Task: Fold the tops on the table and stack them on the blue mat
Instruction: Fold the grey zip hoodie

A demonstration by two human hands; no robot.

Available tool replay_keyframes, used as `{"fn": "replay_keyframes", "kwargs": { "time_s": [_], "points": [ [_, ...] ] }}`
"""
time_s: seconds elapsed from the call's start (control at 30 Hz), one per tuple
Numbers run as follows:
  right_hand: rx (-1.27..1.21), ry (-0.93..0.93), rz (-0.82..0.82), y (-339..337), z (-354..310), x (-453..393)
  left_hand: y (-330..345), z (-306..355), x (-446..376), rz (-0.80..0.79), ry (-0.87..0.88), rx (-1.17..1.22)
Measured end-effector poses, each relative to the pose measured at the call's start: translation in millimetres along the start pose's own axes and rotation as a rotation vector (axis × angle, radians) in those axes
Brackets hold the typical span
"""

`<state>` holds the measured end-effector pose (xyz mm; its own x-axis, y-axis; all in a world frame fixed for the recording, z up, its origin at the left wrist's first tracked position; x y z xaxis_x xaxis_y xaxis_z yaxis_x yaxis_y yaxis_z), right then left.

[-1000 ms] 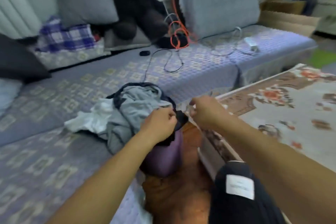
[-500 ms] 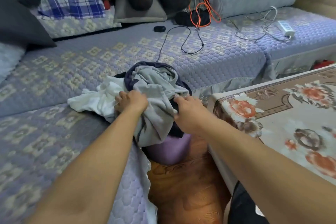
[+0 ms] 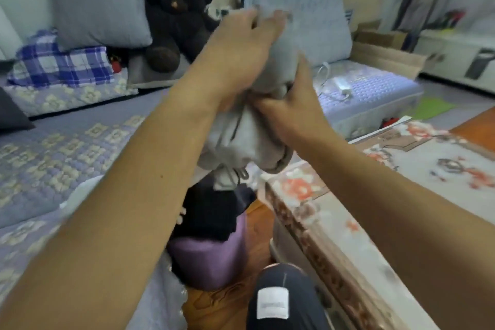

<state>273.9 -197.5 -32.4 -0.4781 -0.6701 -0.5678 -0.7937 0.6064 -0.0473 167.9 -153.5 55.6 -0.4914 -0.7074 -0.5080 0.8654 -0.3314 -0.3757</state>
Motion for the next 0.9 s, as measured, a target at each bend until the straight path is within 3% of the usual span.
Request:
{"fn": "replay_keyframes", "kwargs": {
  "time_s": [0.1, 0.17, 0.27, 0.33, 0.37, 0.43, 0.47, 0.53, 0.6, 0.7, 0.83, 0.9],
  "points": [
    [-0.096, -0.073, 0.224, -62, -51, -32, 19, 61, -14, -0.187, 0.214, 0.113],
    [-0.162, -0.125, 0.301, -102, -89, -48, 34, 82, -12, -0.246, 0.35, 0.037],
    [-0.206, -0.206, 0.44, -164, -145, -62, 57, 79, 10, -0.015, 0.517, -0.273],
    [-0.271, -0.243, 0.507, -208, -180, -70, 89, 50, 21, 0.047, 0.364, -0.28],
    [-0.292, -0.251, 0.534, -231, -198, -71, 112, 33, 24, -0.02, 0.232, -0.283],
    [-0.282, -0.257, 0.597, -279, -233, -69, 168, 13, 30, -0.303, 0.028, -0.248],
    [-0.262, -0.264, 0.621, -302, -249, -65, 189, 14, 32, -0.403, -0.03, -0.28],
    [-0.195, -0.299, 0.714, -360, -278, -53, 220, 25, 20, -0.455, -0.021, -0.31],
    [-0.126, -0.282, 0.802, -421, -306, -34, 242, 62, 5, -0.45, 0.079, -0.231],
    [-0.108, -0.259, 0.903, -490, -345, 12, 301, 138, 9, -0.621, 0.3, -0.035],
    [0.021, -0.282, 1.011, -532, -386, 62, 400, 259, 75, -0.792, 0.493, 0.061],
    [0.072, -0.259, 0.999, -548, -400, 78, 438, 305, 103, -0.848, 0.495, 0.18]
  ]
}}
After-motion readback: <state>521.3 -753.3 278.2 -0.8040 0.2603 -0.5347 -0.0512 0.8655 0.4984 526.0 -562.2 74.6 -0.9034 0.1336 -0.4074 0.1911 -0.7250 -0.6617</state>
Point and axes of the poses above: each hand's wrist, its own x-axis away from the middle knuckle, its own y-axis out of the palm, z = x × y, the point moved 1 cm from there along -x, towards the middle knuckle, and after that the axes turned 5 degrees about -x, right-handed, at the moved point
